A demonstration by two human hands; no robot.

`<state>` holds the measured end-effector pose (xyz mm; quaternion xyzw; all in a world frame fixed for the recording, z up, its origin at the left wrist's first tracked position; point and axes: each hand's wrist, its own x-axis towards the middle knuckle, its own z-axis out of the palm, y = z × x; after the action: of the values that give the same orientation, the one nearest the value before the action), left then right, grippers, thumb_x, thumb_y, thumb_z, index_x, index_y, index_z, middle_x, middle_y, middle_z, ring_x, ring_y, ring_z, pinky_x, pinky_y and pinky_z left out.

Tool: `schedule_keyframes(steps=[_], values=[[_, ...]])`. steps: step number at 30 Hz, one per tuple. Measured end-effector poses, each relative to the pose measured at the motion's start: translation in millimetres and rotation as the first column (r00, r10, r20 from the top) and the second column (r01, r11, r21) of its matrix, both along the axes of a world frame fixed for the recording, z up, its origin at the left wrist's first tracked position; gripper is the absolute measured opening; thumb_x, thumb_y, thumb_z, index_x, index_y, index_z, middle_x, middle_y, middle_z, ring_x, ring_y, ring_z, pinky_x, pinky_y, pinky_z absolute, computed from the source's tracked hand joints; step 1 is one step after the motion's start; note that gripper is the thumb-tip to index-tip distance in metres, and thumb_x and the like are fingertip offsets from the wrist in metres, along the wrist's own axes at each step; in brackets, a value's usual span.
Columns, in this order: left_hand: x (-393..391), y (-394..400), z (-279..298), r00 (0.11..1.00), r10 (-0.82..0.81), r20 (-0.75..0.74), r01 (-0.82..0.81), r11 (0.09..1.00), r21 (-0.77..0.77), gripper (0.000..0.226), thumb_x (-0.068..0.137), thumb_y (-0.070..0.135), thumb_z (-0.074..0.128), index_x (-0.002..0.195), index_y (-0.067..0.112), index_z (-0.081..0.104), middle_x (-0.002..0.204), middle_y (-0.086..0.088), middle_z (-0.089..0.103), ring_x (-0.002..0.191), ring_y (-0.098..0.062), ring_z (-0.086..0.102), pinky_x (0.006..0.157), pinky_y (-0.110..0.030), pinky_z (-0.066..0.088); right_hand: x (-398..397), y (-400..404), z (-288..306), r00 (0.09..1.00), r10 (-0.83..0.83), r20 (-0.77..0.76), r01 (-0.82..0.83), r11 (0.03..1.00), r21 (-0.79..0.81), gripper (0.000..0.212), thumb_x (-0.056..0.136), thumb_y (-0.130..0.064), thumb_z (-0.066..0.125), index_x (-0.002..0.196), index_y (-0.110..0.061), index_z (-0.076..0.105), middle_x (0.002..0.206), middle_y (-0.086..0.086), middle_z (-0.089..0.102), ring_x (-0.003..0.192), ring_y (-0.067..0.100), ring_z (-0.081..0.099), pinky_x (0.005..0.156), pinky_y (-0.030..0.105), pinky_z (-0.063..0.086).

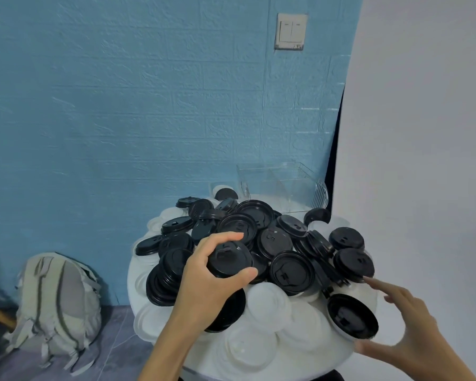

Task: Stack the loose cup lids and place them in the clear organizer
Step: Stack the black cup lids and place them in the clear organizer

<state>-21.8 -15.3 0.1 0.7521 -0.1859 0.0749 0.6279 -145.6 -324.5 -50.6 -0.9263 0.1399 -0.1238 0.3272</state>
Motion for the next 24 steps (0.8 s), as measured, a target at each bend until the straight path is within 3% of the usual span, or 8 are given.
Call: schedule_keyframes(steps=[5,10,16,18,21,24], values=[[-1.1,-3.2,1.0,1.000,-0.004,0.006,0.004,1.000,-0.010,0.055,0.071,0.018,0.092,0.111,0.049,0.068,0.118,0.019,0.067,0.113,0.000,0.062,0.096,-0.021,0.047,4.7,7.7,-15.1,0.998,-0.055,-0.007,0.055,0.998,-0.023,0.110,0.017,-0.104,0.059,0.120,-0.078,0.031,0.125,-0.034,0.051,0.115,0.016,0.050,0.092,0.043,0.027],[-1.7,-3.8,-1.6,1.000,-0.007,0.009,0.007,1.000,-0.009,0.055,0.070,0.017,0.092,0.110,0.047,0.069,0.115,0.017,0.068,0.109,-0.002,0.064,0.089,-0.011,0.048,10.8,11.0,-19.4,0.997,-0.060,0.046,0.057,0.996,0.064,0.104,0.018,-0.105,0.056,0.116,-0.073,0.040,0.116,-0.035,0.061,0.110,-0.001,0.050,0.096,0.040,0.026],[0.0,-2.3,-1.2,1.000,0.003,0.004,-0.003,1.000,-0.007,0.056,0.071,0.020,0.092,0.110,0.051,0.067,0.118,0.020,0.067,0.112,-0.001,0.062,0.094,-0.021,0.049,13.6,5.9,-20.5,0.999,-0.051,0.017,0.049,0.997,0.062,0.106,0.013,-0.101,0.061,0.114,-0.074,0.040,0.116,-0.040,0.060,0.111,-0.004,0.049,0.093,0.041,0.027],[-0.8,-3.2,-2.0,1.000,-0.001,0.002,0.001,1.000,-0.013,0.056,0.071,0.019,0.092,0.110,0.050,0.068,0.118,0.019,0.067,0.112,-0.001,0.062,0.094,-0.020,0.048,12.7,4.6,-21.2,0.998,-0.038,0.044,0.035,0.997,0.067,0.100,0.020,-0.085,0.078,0.112,-0.073,0.042,0.110,-0.040,0.063,0.110,0.001,0.052,0.092,0.044,0.030],[-0.2,-3.8,-4.9,1.000,-0.001,0.004,0.001,1.000,-0.004,0.056,0.071,0.019,0.092,0.111,0.050,0.067,0.118,0.018,0.068,0.112,-0.003,0.063,0.094,-0.020,0.048,11.8,0.2,-27.8,0.992,-0.022,0.123,0.015,0.998,0.057,0.072,0.045,-0.052,0.093,0.104,-0.067,0.054,0.111,-0.039,0.062,0.104,0.011,0.059,0.090,0.046,0.040],[1.2,-4.3,-6.4,1.000,-0.002,0.005,0.002,1.000,-0.001,0.056,0.071,0.019,0.093,0.111,0.050,0.068,0.118,0.017,0.068,0.112,-0.003,0.063,0.094,-0.020,0.049,9.8,-4.0,-33.5,0.981,0.025,0.194,-0.029,0.999,0.019,0.054,0.058,-0.038,0.091,0.092,-0.068,0.061,0.103,-0.040,0.065,0.097,0.005,0.061,0.075,0.028,0.046]])
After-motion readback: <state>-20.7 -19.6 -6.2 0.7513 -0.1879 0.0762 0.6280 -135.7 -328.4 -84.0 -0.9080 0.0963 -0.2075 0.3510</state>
